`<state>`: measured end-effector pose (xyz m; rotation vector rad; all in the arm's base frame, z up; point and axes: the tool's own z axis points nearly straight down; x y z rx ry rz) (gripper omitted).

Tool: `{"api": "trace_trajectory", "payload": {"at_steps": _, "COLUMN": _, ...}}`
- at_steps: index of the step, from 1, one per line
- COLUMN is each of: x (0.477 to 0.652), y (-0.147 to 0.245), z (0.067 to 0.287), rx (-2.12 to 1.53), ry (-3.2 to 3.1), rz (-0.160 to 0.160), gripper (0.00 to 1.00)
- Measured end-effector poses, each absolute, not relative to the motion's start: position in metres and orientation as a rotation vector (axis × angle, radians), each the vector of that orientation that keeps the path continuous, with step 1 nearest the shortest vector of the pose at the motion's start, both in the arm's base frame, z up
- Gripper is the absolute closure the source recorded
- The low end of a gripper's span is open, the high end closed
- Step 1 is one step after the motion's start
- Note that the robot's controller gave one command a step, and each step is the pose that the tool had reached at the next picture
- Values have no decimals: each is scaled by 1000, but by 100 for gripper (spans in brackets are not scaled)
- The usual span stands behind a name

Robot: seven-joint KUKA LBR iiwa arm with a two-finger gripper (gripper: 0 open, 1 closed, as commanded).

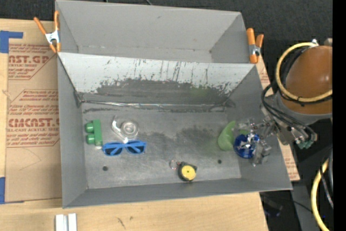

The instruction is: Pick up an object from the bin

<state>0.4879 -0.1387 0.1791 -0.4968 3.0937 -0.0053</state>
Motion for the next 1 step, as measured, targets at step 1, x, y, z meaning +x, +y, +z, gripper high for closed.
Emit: {"api": "trace_trajectory", "payload": {"at_steps": 1, "x": 500, "y": -144, "z": 231, "rx": -493, "ry": 3094, "rz": -5, "gripper": 100}}
